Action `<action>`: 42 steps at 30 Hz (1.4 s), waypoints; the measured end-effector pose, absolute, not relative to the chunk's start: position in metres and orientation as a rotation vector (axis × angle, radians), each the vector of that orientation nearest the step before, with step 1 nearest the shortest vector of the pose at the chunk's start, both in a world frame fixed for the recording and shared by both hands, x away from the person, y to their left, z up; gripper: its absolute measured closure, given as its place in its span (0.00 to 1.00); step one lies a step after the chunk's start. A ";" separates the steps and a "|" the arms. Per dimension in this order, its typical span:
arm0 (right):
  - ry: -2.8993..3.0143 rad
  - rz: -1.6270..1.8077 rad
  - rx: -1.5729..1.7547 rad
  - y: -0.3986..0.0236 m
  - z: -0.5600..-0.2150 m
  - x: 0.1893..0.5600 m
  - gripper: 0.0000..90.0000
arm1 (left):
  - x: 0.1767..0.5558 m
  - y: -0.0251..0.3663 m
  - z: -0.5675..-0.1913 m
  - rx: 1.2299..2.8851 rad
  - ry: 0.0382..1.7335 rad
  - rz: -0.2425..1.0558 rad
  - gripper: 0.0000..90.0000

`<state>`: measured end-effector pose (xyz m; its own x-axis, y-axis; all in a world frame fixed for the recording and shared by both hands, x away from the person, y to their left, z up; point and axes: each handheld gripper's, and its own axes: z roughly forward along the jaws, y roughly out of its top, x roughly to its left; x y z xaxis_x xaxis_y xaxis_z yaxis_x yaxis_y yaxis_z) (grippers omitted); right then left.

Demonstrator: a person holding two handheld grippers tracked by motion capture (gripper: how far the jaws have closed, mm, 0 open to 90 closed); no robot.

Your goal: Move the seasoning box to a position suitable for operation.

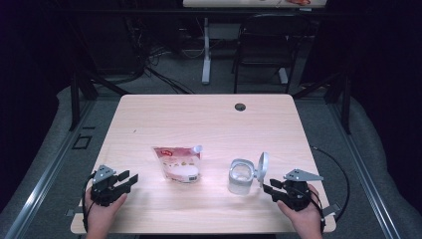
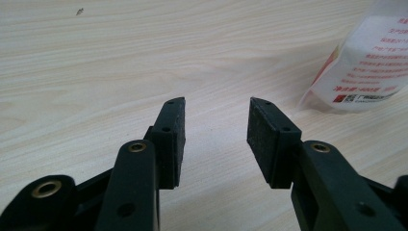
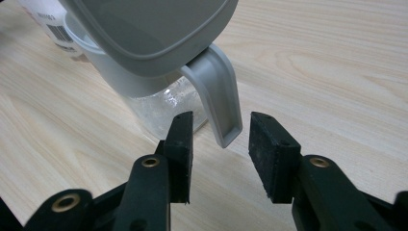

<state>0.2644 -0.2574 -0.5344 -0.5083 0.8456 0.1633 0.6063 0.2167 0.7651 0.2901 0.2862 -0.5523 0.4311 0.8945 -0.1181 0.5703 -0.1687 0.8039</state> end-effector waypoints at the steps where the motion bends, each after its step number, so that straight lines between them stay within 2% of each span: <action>1: 2.207 1.175 1.362 -0.256 -0.536 0.265 0.66 | 0.290 0.286 -0.553 1.859 1.247 0.494 0.65; 13: 2.164 1.142 1.369 -0.249 -0.542 0.272 0.60 | 0.288 0.289 -0.553 1.853 1.260 0.500 0.65; 29: 2.119 1.118 1.359 -0.241 -0.543 0.278 0.62 | 0.286 0.290 -0.553 1.856 1.261 0.501 0.65; 36: 2.120 1.113 1.321 -0.235 -0.544 0.282 0.67 | 0.286 0.290 -0.552 1.866 1.259 0.500 0.65; 38: 2.125 1.102 1.311 -0.234 -0.543 0.283 0.75 | 0.286 0.291 -0.553 1.855 1.259 0.506 0.65; 42: 2.137 1.088 1.299 -0.233 -0.543 0.284 0.77 | 0.285 0.292 -0.553 1.852 1.267 0.508 0.65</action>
<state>0.2840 -0.2327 -0.5428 -0.4809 0.8755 0.0481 0.5538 0.2607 0.7908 0.2847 0.2924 -0.5527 0.4135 0.9033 -0.1144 0.5741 -0.1612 0.8027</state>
